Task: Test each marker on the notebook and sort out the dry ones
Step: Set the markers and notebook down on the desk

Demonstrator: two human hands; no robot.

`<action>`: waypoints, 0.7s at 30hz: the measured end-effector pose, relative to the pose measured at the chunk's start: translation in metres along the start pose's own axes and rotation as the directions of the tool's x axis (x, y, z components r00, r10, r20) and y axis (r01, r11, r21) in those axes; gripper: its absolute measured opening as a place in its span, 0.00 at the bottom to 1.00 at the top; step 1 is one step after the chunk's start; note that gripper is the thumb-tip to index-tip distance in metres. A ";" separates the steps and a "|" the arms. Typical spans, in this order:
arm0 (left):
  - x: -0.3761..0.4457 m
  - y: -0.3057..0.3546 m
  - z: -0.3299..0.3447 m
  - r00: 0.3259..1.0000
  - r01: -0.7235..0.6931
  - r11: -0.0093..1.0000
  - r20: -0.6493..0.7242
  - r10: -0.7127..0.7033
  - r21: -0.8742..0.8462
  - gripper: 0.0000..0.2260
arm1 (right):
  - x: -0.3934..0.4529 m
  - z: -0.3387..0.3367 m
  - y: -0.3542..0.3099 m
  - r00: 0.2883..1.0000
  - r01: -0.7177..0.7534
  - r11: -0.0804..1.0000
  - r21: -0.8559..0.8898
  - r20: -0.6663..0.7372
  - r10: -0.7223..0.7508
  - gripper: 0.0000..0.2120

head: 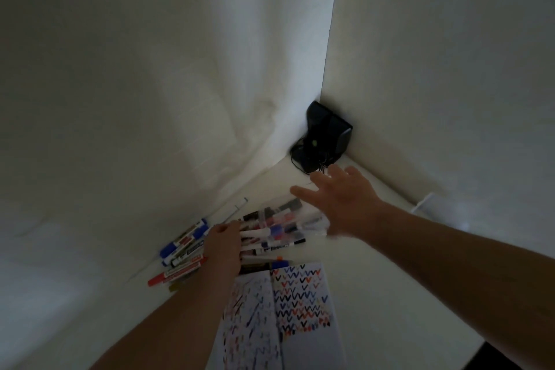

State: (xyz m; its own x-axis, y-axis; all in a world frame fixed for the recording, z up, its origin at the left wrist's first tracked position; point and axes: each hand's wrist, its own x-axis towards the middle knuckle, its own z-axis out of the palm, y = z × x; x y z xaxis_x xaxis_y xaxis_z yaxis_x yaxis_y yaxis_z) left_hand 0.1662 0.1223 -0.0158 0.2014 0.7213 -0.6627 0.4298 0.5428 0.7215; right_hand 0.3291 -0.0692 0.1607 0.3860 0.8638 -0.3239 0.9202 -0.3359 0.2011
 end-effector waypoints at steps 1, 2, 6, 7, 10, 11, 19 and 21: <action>0.003 0.000 -0.005 0.999 -0.010 1.000 -0.038 0.011 0.022 0.06 | 0.000 0.007 0.001 1.000 -0.017 1.000 0.013 0.018 0.017 0.58; 0.004 0.001 -0.010 0.996 -0.019 0.998 -0.081 0.023 0.057 0.07 | 0.000 0.014 0.001 0.999 -0.030 0.999 0.022 0.036 0.029 0.58; 0.010 -0.001 -0.029 0.967 -0.120 0.963 -0.191 0.168 0.240 0.12 | 0.001 0.031 -0.008 0.997 -0.051 0.998 0.032 0.056 0.049 0.58; 0.011 0.000 -0.032 0.958 -0.133 0.948 -0.209 0.198 0.290 0.14 | 0.002 0.033 -0.008 0.997 -0.053 0.998 0.025 0.059 0.052 0.58; 0.016 -0.004 -0.037 0.939 -0.185 0.923 -0.216 0.267 0.337 0.17 | 0.001 0.031 -0.003 0.997 -0.050 0.999 -0.008 0.056 0.050 0.55; 0.015 -0.004 -0.036 0.934 -0.200 0.922 -0.219 0.281 0.330 0.17 | -0.001 0.029 -0.001 0.997 -0.042 0.999 -0.025 0.060 0.044 0.54; 0.012 -0.004 -0.031 0.939 -0.226 0.924 -0.183 0.291 0.309 0.06 | 0.008 0.013 -0.013 0.996 0.060 0.993 -0.098 0.070 -0.053 0.53; 0.012 0.000 -0.038 0.946 -0.274 0.923 -0.099 0.310 0.269 0.07 | 0.007 0.012 -0.005 0.997 0.028 0.993 -0.113 0.077 -0.020 0.53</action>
State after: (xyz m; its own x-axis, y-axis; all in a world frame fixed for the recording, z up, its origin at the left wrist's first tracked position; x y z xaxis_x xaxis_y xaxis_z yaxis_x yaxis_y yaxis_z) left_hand 0.1349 0.1469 -0.0160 0.2364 0.8930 -0.3829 0.5786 0.1873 0.7938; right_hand 0.3278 -0.0663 0.1466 0.3717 0.8387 -0.3980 0.9176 -0.2668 0.2947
